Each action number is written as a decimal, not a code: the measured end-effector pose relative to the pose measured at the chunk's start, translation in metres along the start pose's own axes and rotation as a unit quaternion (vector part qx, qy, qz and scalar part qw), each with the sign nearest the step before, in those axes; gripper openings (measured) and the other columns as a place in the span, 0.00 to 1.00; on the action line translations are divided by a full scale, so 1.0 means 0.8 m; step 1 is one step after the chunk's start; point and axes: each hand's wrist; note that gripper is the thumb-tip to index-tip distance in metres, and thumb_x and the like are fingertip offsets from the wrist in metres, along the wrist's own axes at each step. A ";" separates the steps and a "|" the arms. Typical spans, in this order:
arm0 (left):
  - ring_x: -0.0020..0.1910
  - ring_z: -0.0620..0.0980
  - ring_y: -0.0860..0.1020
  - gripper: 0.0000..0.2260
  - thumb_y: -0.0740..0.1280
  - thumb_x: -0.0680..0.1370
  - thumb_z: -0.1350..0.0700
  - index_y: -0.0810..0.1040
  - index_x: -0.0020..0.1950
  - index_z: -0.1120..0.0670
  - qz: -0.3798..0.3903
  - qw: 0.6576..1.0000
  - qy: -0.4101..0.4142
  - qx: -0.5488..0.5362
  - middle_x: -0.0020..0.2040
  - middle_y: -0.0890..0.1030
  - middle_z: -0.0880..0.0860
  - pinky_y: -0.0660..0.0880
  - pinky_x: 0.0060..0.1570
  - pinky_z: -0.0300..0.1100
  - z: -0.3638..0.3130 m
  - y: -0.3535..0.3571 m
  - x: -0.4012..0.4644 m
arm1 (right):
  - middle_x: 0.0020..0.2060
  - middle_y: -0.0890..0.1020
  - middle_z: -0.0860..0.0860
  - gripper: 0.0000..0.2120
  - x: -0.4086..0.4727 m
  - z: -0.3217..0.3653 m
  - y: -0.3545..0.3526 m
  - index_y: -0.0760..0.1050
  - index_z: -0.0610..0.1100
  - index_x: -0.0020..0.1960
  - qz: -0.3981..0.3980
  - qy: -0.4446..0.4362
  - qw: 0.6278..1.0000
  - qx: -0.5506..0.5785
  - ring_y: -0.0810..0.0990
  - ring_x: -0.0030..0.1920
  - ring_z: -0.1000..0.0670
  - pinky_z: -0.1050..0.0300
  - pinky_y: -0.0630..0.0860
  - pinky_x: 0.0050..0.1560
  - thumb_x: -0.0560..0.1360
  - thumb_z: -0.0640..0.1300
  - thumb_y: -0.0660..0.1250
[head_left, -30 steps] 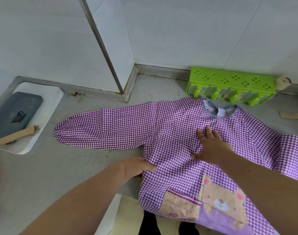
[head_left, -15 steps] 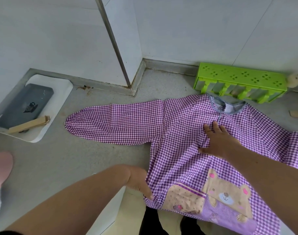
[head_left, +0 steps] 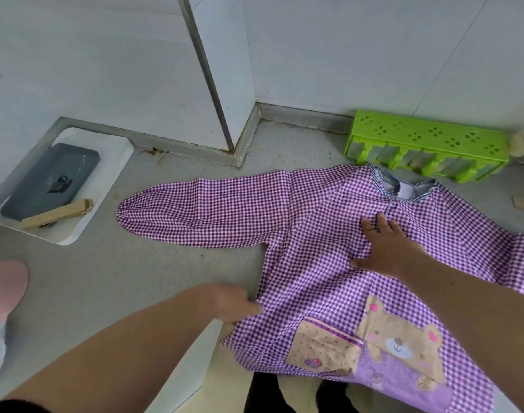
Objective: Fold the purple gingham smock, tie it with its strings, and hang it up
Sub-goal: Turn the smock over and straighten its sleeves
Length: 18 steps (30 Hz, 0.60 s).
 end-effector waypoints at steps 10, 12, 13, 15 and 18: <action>0.86 0.54 0.49 0.38 0.60 0.84 0.37 0.44 0.87 0.47 -0.308 0.941 0.094 0.101 0.88 0.45 0.49 0.53 0.84 0.55 -0.020 -0.045 0.036 | 0.82 0.33 0.50 0.59 -0.002 0.000 0.001 0.31 0.56 0.82 0.006 0.004 1.000 0.002 0.38 0.83 0.42 0.29 0.59 0.77 0.70 0.75 0.67; 0.86 0.55 0.45 0.41 0.57 0.84 0.33 0.40 0.87 0.50 -0.276 0.953 0.049 0.114 0.87 0.40 0.50 0.51 0.84 0.57 -0.021 -0.048 0.048 | 0.82 0.33 0.50 0.59 -0.004 0.000 0.000 0.31 0.56 0.82 0.002 0.001 1.000 0.000 0.38 0.83 0.42 0.29 0.60 0.76 0.70 0.75 0.67; 0.86 0.56 0.44 0.43 0.56 0.83 0.32 0.40 0.87 0.52 -0.275 0.951 0.035 0.136 0.87 0.39 0.52 0.52 0.84 0.58 -0.021 -0.050 0.053 | 0.82 0.33 0.50 0.59 -0.004 -0.001 0.000 0.31 0.56 0.82 0.001 -0.001 1.000 0.001 0.38 0.83 0.42 0.29 0.60 0.76 0.70 0.75 0.67; 0.86 0.58 0.44 0.44 0.54 0.82 0.30 0.40 0.87 0.55 -0.276 0.949 0.021 0.153 0.87 0.38 0.55 0.53 0.83 0.59 -0.018 -0.054 0.062 | 0.82 0.33 0.50 0.59 -0.006 -0.003 0.001 0.31 0.57 0.82 -0.005 -0.008 1.000 0.003 0.38 0.83 0.42 0.30 0.60 0.76 0.69 0.76 0.67; 0.86 0.59 0.46 0.45 0.55 0.81 0.29 0.44 0.86 0.57 -0.289 0.946 0.014 0.150 0.87 0.41 0.57 0.54 0.83 0.58 -0.011 -0.065 0.064 | 0.82 0.34 0.51 0.61 -0.011 -0.008 0.006 0.32 0.57 0.82 -0.026 -0.026 0.999 -0.002 0.39 0.83 0.42 0.31 0.62 0.76 0.67 0.77 0.67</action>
Point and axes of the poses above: each hand's wrist, its own x-axis towards the middle knuckle, its own y-axis out of the palm, z = x × y
